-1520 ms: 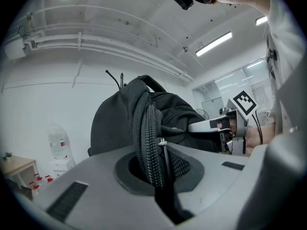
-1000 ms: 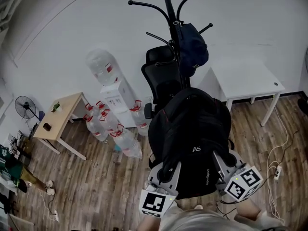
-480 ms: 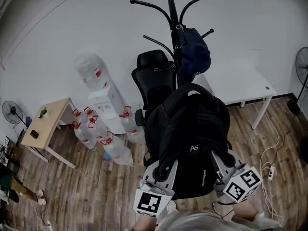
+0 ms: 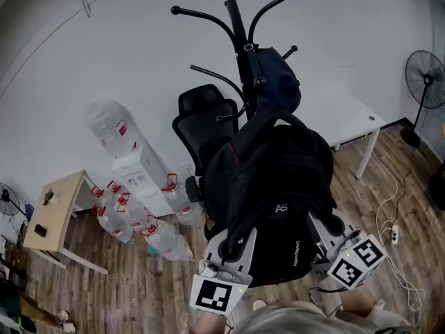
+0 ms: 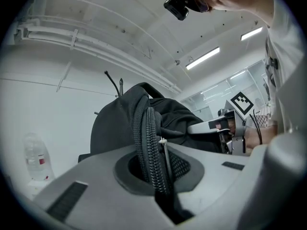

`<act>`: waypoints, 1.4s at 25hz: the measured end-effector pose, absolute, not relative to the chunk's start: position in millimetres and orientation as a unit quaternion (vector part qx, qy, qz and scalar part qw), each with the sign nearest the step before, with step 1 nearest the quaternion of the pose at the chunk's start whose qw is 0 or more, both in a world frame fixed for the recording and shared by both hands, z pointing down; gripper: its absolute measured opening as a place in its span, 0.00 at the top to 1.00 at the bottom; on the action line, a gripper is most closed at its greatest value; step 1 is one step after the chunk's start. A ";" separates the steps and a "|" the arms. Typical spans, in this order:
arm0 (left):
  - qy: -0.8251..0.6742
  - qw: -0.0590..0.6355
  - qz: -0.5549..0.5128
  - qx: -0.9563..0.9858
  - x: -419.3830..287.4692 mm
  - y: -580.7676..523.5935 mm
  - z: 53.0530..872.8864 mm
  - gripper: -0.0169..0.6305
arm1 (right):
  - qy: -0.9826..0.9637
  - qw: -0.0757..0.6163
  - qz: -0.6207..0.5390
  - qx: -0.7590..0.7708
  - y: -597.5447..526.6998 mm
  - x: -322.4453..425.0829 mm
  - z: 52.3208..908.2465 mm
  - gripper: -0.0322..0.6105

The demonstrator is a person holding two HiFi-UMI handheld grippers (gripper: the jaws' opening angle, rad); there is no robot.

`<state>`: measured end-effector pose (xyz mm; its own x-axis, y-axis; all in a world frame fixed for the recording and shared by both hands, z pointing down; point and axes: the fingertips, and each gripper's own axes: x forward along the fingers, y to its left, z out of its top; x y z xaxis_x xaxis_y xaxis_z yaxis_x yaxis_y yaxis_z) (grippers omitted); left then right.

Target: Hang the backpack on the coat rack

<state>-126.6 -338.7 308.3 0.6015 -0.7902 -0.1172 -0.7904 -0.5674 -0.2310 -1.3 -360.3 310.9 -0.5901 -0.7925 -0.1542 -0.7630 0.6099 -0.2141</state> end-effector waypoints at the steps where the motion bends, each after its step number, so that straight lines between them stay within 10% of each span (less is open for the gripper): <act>1: 0.441 0.135 0.001 -0.887 -129.0 -342.5 305.4 0.93 | 0.887 0.121 -0.061 -0.441 -363.0 -3.5 308.0 0.90; 35: 0.499 0.124 -0.003 -0.858 -127.5 -442.7 275.8 0.92 | 0.898 0.124 -0.091 -0.413 -471.7 2.9 277.4 0.90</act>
